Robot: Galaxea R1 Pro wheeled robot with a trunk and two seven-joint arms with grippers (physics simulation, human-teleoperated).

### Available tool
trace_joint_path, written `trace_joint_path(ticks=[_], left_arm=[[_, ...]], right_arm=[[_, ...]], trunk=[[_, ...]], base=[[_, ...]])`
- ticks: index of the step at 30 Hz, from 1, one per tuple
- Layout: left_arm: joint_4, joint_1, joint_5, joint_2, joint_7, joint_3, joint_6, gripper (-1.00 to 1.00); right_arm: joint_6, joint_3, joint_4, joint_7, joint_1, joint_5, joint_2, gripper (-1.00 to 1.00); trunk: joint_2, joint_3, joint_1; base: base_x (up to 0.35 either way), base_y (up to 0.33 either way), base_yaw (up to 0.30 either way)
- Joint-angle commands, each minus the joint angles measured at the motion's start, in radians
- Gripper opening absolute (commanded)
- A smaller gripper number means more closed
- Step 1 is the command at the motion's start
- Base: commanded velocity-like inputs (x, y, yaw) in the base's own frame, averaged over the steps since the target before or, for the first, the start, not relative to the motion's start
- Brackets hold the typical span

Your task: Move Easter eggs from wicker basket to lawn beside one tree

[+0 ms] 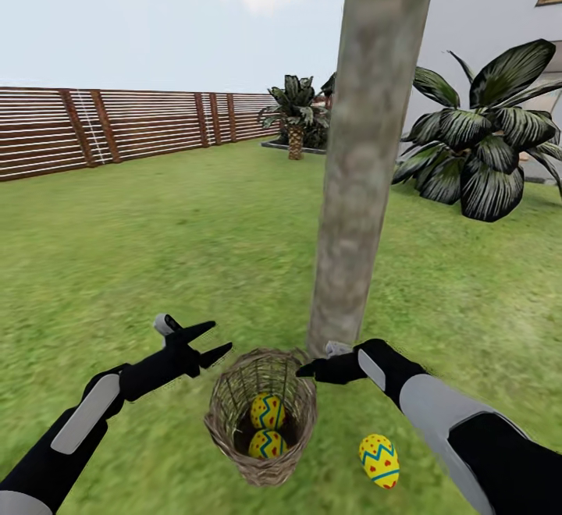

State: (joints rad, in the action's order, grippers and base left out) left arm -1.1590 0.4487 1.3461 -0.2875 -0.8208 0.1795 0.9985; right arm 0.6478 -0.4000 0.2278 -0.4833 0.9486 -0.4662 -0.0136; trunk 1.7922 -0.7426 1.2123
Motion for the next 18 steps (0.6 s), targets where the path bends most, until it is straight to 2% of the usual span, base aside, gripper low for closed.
trace_joint_path(ticks=[1,4,6,11,13,14,15,16,18], left_arm=[[0.001,0.001,0.002,-0.001,-0.003,-0.003,0.003,1.00],[0.001,0.001,0.002,-0.001,-0.003,-0.011,0.003,1.00],[0.002,0.001,0.002,-0.001,-0.003,-0.015,0.003,1.00],[0.002,0.001,0.001,-0.002,-0.003,-0.017,0.003,1.00],[0.003,0.001,0.001,-0.002,-0.002,-0.017,0.003,1.00],[0.003,0.001,0.001,-0.002,-0.002,-0.017,0.003,1.00],[0.003,0.001,0.001,-0.002,-0.003,-0.017,0.003,1.00],[0.003,0.001,0.000,-0.002,-0.003,-0.017,0.003,1.00],[0.003,0.001,-0.001,-0.002,-0.002,-0.017,0.003,1.00]], right_arm=[[0.003,-0.004,0.001,0.025,0.001,0.001,-0.010,1.00],[0.004,-0.005,0.004,0.085,0.001,0.001,-0.032,1.00],[0.004,-0.007,0.005,0.150,0.001,0.001,-0.053,1.00],[0.007,-0.013,0.007,0.299,0.001,0.001,-0.091,1.00],[0.009,-0.029,0.007,0.342,0.001,0.002,-0.109,1.00],[0.010,-0.058,0.007,0.372,0.001,0.003,-0.120,1.00],[0.011,-0.106,0.008,0.394,0.001,0.006,-0.128,1.00],[0.013,-0.155,0.009,0.405,0.001,0.007,-0.134,1.00],[0.022,-0.224,0.016,0.410,0.002,0.007,-0.137,1.00]], trunk=[[0.000,-0.001,0.000],[0.000,-0.001,0.000],[0.000,-0.001,0.000],[0.000,-0.001,0.000],[0.000,-0.001,0.000],[0.000,-0.001,0.000],[0.000,-0.001,0.000],[0.000,-0.001,0.000],[0.014,-0.007,0.008]], base=[[0.240,0.227,0.000],[0.250,0.220,0.000],[0.172,0.135,0.000],[0.040,0.031,0.000],[0.006,0.005,0.000],[0.002,0.002,0.000],[0.001,0.001,0.000],[0.000,0.000,0.000],[0.000,0.000,0.000]])
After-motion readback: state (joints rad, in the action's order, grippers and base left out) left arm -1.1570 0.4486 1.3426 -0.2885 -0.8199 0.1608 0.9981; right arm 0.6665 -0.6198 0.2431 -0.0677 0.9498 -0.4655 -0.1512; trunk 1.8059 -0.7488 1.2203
